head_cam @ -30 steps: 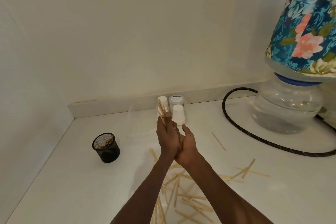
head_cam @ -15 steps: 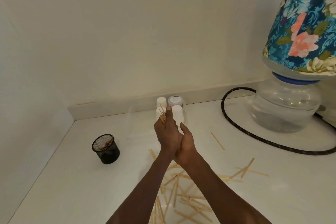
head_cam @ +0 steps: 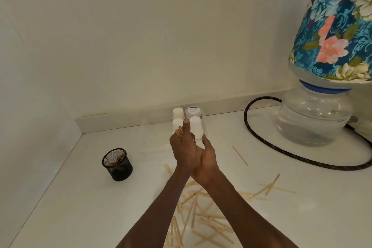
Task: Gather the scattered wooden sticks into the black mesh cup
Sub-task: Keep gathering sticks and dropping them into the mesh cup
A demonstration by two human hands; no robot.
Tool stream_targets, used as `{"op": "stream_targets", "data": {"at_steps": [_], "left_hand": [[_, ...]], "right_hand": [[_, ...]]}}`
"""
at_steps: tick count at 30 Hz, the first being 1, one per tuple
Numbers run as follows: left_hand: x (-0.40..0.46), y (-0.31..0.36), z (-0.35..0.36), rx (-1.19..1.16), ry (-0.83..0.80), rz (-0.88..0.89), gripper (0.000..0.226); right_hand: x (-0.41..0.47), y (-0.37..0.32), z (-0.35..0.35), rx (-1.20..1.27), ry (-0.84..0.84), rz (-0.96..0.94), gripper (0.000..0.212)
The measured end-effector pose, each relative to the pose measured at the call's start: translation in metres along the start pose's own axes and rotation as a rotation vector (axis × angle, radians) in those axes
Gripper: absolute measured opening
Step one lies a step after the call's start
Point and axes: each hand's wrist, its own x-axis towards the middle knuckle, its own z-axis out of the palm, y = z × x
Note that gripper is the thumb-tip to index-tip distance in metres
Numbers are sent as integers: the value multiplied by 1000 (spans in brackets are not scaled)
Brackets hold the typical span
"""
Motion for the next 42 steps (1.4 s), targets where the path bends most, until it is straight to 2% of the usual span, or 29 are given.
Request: {"op": "stream_targets", "data": {"at_steps": [9,17,23,27,29,32,36,39,41,42], "left_hand": [[-1,-9,-8,39,-57,0,25],[-2,-6,-10,16,-9,-132,48],[-1,-6,-13,45,-92,-32,44],[-4,-16,-17,92,-137,-101,36],[-4,-18,-18,66,-134,-146,40],[-2,-19,-22,48,-133,-148,41],[3,-26,-35,108,-131,-67,33],[7,-33,-45,177,-143,-29,39],[10,-38,-49,240,-134,30,38],[10,-38,-50,283,-132,76,28]], "right_hand": [[-8,-3,10,54,-57,-44,68],[-9,4,12,15,-48,-38,68],[-11,6,15,46,3,-32,65],[-7,6,18,-51,78,-41,63],[-4,8,18,-122,98,-52,59],[-1,7,18,-300,172,-136,49],[-2,-8,32,-888,263,-490,37],[-7,-20,44,-1341,70,-693,37],[-10,-20,52,-1628,-79,-670,41],[-11,-17,56,-1770,-143,-641,43]]}}
